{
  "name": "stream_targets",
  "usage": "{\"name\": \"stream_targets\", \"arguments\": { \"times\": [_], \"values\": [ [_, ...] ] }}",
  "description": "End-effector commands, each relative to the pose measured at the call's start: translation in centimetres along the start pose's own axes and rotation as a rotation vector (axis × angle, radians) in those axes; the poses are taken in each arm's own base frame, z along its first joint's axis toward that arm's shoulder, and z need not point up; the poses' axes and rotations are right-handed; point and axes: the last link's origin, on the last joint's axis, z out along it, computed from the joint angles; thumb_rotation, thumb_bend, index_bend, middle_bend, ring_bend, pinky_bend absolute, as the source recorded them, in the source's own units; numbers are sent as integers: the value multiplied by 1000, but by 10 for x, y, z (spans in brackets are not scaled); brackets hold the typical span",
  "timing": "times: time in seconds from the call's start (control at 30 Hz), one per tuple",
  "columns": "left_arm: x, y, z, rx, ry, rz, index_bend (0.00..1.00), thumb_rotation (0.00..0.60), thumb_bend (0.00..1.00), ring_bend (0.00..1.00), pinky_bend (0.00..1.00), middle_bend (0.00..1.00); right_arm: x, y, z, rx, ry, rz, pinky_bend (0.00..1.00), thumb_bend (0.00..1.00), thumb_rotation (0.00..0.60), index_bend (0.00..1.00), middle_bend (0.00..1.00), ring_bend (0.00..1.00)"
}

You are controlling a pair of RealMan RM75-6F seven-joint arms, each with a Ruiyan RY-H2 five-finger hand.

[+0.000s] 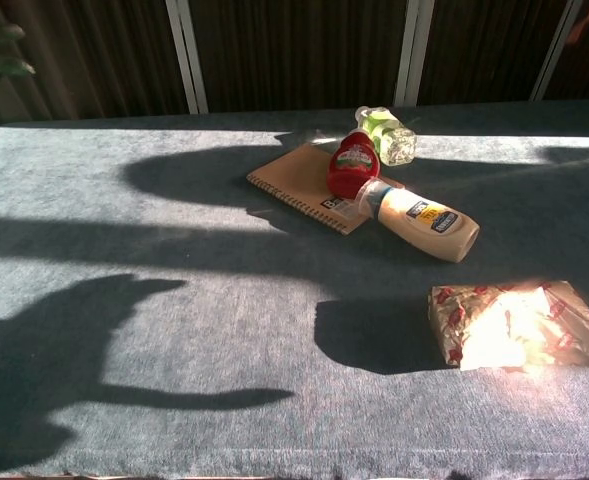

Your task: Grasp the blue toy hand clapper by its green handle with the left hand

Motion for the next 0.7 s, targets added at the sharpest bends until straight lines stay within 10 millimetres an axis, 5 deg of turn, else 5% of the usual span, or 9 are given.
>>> {"name": "stream_targets", "arguments": {
  "times": [0.03,0.27,0.6,0.7],
  "values": [
    [-3,-17,-14,72,-130,176,779,600,717,377,480,694,1,0,0,0,4,1,0,187,600,0,0,0],
    [5,-62,-34,352,-588,640,779,600,704,386,492,700,1,0,-1,2,2,1,0,187,600,0,0,0],
    [9,-81,-23,442,-570,753,778,600,675,382,486,696,1,0,-1,2,-1,1,0,187,600,0,0,0],
    [11,-87,-22,426,-564,841,718,600,642,331,407,648,0,0,-1,3,-1,2,0,187,600,0,0,0]
  ]
}}
